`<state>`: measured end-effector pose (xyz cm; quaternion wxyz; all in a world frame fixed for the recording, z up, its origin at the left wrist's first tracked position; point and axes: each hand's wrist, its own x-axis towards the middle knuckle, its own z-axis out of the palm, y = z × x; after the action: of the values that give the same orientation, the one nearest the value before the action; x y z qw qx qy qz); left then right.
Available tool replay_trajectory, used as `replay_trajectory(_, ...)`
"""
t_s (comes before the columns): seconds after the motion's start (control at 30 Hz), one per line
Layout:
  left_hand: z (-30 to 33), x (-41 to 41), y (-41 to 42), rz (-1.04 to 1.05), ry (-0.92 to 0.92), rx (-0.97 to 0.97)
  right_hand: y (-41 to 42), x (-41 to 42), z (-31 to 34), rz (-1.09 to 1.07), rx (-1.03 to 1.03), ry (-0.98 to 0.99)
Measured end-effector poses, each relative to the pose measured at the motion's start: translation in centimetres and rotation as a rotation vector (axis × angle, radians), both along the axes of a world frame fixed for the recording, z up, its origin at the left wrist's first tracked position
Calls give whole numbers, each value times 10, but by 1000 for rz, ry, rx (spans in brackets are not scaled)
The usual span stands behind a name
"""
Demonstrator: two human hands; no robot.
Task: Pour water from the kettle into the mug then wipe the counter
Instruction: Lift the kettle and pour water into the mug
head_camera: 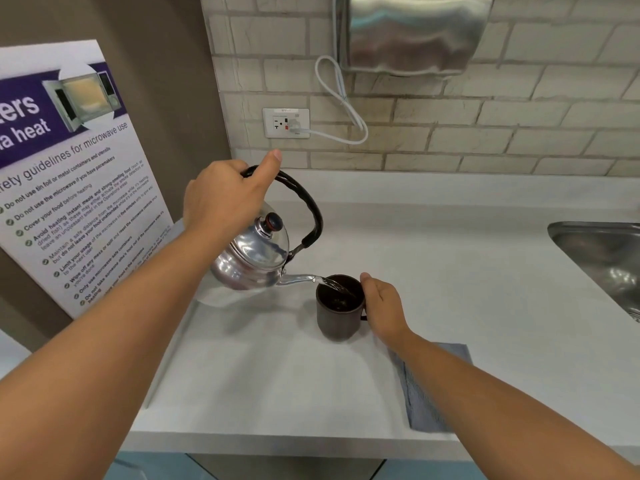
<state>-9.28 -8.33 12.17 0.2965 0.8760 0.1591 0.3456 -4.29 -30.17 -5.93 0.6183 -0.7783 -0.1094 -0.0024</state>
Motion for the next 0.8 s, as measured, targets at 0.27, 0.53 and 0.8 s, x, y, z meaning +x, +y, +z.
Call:
replay_trajectory(0.27,-26,-3,15,35,-4,-269,-1,1,0,8,-26,16)
replay_trajectory(0.53,-37,4,20,21,-74,-578,-2,2,-1,39,-21,30)
replay_trajectory(0.8,-34,25,28,32,-99,-847,-8,7,5,106,-150,35)
